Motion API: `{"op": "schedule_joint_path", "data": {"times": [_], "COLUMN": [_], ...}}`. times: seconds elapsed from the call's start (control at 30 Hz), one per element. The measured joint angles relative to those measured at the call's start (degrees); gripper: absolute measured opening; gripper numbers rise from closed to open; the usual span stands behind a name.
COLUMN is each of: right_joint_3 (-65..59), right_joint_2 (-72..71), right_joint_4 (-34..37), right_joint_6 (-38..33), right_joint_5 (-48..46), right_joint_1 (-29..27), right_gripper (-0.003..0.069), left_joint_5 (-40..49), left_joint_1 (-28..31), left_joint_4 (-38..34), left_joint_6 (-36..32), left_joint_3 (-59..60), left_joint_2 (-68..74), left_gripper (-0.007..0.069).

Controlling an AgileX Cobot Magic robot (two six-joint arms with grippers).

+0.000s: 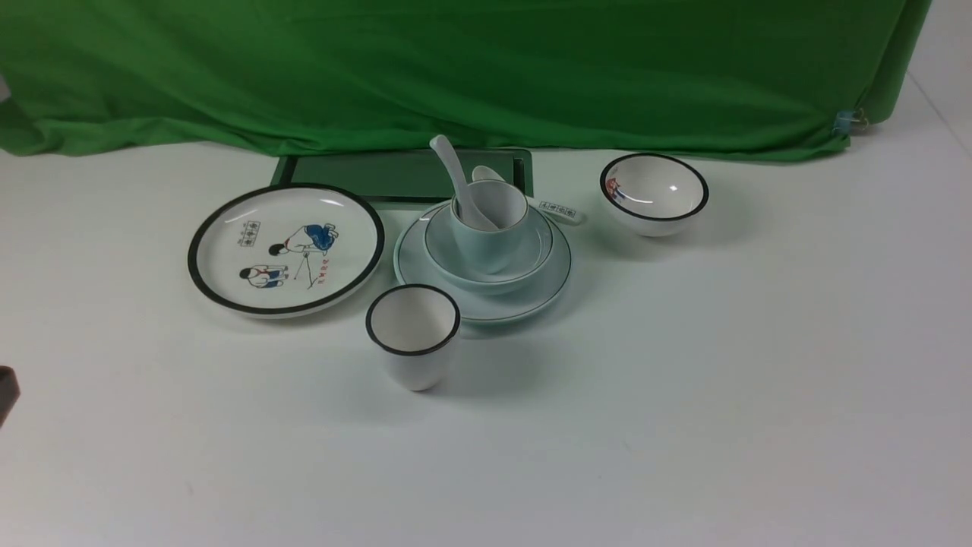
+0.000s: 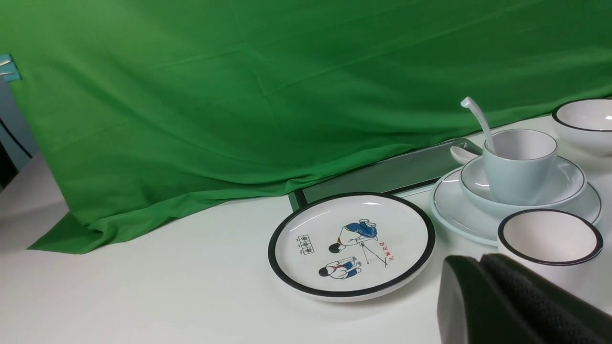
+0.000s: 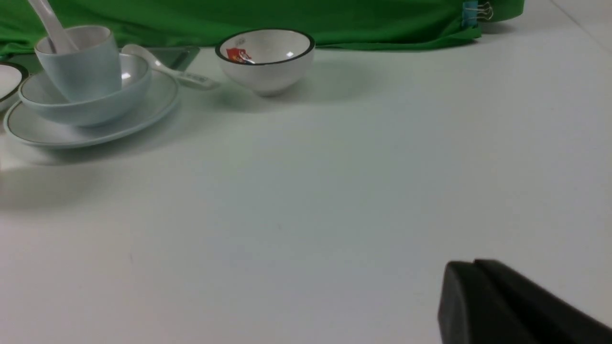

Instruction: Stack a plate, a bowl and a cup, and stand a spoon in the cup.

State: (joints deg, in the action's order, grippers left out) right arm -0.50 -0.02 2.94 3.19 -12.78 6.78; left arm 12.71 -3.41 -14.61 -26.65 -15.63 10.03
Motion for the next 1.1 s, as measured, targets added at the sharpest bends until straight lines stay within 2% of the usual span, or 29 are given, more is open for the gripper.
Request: {"op": "schedule_joint_path", "data": {"times": [0.13,0.4,0.5,0.53,0.57,0.63,0.73,1.1], "right_joint_3": [0.00,0.00,0.00,0.00,0.00,0.00,0.00,0.00], "right_joint_2": [0.00,0.00,0.00,0.00,0.00,0.00,0.00,0.00], "right_joint_4": [0.00,0.05,0.05,0.05,0.05,0.05,0.05,0.05], "right_joint_6": [0.00,0.00,0.00,0.00,0.00,0.00,0.00,0.00], "right_joint_5": [0.00,0.07,0.07,0.07,0.15,0.15,0.20,0.20], "right_joint_1": [0.00,0.00,0.00,0.00,0.00,0.00,0.00,0.00], "right_gripper": [0.0063,0.0083,0.0092,0.0093,0.0100,0.0106,0.0113,0.0139], "left_joint_5": [-0.68,-13.03,-7.72,-6.48,-2.39,0.36,1.36,1.55], "left_joint_1": [0.00,0.13,1.25,1.25,2.04,3.12,4.64,4.74], "left_joint_4": [0.00,1.57,1.76,1.95,3.34,4.62,5.56,5.86], "left_joint_6": [-0.02,0.57,8.49,9.29,15.44,19.69,21.55,19.96], "left_joint_3": [0.42,14.09,15.63,15.63,15.79,16.02,16.03,16.03], "left_joint_2": [-0.11,-7.32,-9.68,-9.74,-9.94,-9.93,-9.93,-9.93], "left_gripper": [-0.0031,-0.0031,-0.0031,-0.0031,-0.0031,-0.0031,-0.0031,-0.0030]}}
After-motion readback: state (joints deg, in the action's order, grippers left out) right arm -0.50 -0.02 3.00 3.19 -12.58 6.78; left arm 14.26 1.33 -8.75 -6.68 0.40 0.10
